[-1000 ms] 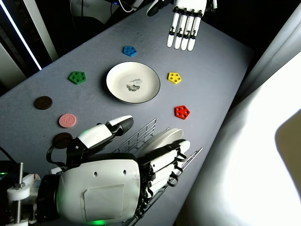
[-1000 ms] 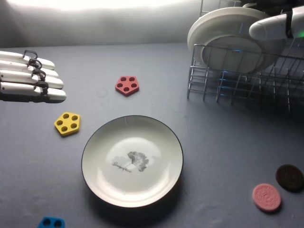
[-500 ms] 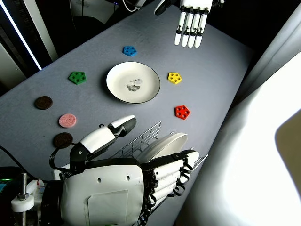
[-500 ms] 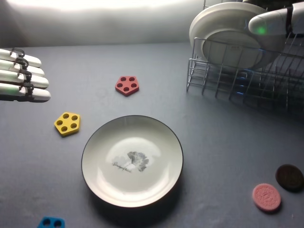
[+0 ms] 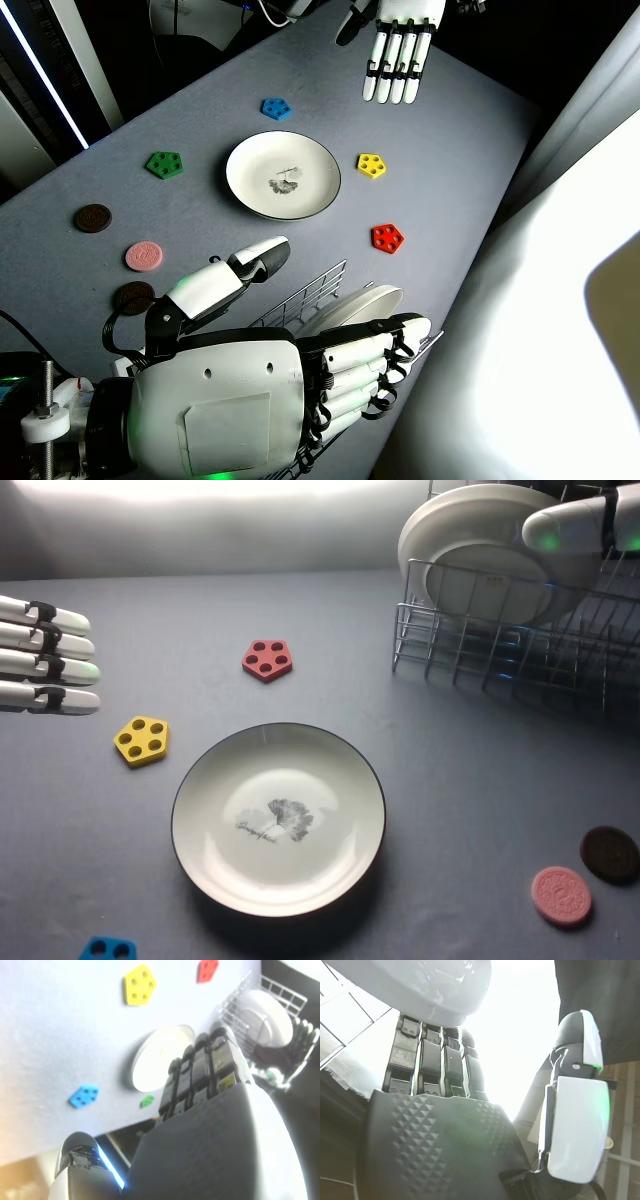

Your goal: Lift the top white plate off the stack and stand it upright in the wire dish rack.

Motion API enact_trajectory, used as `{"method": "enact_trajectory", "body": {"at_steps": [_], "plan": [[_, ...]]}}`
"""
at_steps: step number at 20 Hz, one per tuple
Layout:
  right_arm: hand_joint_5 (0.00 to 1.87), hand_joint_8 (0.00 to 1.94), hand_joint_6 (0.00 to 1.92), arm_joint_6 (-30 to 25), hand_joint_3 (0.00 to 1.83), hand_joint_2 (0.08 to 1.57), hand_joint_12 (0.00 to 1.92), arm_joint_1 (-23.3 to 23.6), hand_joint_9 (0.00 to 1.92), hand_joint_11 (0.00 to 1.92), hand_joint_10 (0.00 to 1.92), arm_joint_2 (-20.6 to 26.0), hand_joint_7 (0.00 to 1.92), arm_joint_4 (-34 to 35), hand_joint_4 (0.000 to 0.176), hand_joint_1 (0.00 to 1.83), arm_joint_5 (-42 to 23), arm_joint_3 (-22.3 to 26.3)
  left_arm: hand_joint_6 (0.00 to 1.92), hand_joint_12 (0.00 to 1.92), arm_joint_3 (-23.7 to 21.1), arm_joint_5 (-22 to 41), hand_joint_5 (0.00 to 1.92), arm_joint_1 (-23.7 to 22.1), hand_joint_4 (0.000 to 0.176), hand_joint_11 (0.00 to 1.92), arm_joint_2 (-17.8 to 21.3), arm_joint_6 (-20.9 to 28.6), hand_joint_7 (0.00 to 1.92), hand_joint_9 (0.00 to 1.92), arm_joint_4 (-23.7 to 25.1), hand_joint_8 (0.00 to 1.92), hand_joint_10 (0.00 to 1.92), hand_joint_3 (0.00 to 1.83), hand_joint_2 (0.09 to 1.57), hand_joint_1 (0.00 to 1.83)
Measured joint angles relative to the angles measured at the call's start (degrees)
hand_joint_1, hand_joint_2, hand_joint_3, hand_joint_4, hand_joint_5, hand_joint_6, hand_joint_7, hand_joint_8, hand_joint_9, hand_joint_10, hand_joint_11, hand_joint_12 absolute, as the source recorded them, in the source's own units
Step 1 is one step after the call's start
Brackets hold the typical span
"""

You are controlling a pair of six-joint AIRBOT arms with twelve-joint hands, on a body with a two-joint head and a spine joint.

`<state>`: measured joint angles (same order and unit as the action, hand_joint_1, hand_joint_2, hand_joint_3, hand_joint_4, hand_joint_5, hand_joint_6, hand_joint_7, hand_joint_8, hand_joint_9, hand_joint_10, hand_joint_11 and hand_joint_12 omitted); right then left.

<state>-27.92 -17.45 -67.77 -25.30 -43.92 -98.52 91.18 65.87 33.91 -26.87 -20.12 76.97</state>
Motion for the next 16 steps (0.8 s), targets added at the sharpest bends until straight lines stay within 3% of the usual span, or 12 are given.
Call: {"method": "enact_trajectory", "body": {"at_steps": [4, 11, 16], "plan": [[0.23, 0.01, 0.01, 0.37, 0.01, 0.94, 0.02, 0.00, 0.31, 0.39, 0.01, -0.02, 0.28, -1.14, 0.000, 0.86, -1.90, -0.02, 0.00, 0.00, 0.00, 0.26, 0.02, 0.00, 0.000, 0.04, 0.00, -3.48, 0.02, 0.01, -0.02, 0.00, 0.00, 0.00, 0.90, 0.08], [0.24, 0.00, 0.01, 1.09, 0.00, 0.93, 0.02, 0.17, 0.30, 0.39, 0.00, -0.24, 0.28, -3.43, 0.000, 0.87, -5.70, -0.15, 0.01, 0.00, 0.11, 0.24, 0.02, -0.28, 0.000, 0.03, 0.00, -3.65, 0.02, 0.02, -1.14, 0.01, 0.00, 0.00, 0.89, 0.09], [0.22, 0.00, 0.00, 8.52, 0.00, 0.92, 0.02, 0.31, 0.30, 0.38, 0.00, -0.24, 0.28, -3.28, 0.000, 0.85, -8.22, -0.17, 0.00, 0.01, 0.04, 0.87, 0.01, -0.28, 0.000, 0.03, -0.13, -3.65, 0.02, 0.02, -1.31, 0.00, 0.00, 0.00, 0.90, 0.10]]}}
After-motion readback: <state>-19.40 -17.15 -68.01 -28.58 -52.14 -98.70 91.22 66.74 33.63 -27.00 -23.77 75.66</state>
